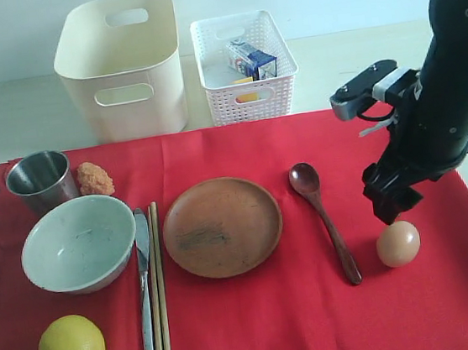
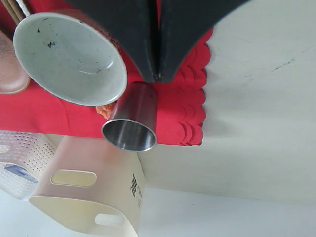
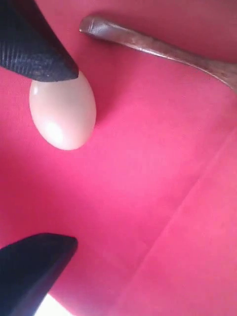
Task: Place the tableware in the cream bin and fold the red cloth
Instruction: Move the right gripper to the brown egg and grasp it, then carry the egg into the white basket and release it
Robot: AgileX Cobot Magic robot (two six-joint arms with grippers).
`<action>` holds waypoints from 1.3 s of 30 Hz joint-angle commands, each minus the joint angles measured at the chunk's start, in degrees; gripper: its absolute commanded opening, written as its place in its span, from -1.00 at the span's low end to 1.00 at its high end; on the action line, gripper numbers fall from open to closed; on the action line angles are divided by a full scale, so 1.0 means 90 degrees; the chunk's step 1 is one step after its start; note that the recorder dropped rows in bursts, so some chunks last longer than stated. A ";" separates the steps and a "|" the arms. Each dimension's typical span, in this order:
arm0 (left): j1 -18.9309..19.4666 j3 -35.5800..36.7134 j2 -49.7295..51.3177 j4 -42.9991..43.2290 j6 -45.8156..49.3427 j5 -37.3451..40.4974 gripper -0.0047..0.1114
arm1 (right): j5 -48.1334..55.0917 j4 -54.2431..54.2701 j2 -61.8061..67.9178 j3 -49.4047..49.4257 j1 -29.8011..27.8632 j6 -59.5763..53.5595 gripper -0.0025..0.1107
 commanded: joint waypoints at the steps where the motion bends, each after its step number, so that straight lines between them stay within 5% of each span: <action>1: 0.0008 0.0023 -0.0036 -0.0047 -0.0012 -0.0054 -0.92 | 0.0087 0.0243 0.0351 0.0034 0.0025 -0.0287 0.46; 11: 0.0008 0.0023 -0.0036 -0.0047 -0.0012 -0.0054 -0.92 | 0.0449 0.1161 0.0731 0.0034 0.0025 -0.0983 0.46; 29: 0.0008 0.0023 -0.0036 -0.0047 -0.0012 -0.0054 -0.92 | 0.0421 0.0976 0.1042 0.0034 0.0025 -0.0894 0.39; 35: 0.0008 0.0023 -0.0036 -0.0047 -0.0012 -0.0054 -0.92 | 0.0357 0.0976 0.1042 0.0034 0.0025 -0.0894 0.19; 39: 0.0008 0.0023 -0.0036 -0.0047 -0.0012 -0.0054 -0.92 | 0.0357 0.0976 0.1042 0.0034 0.0025 -0.0894 -0.31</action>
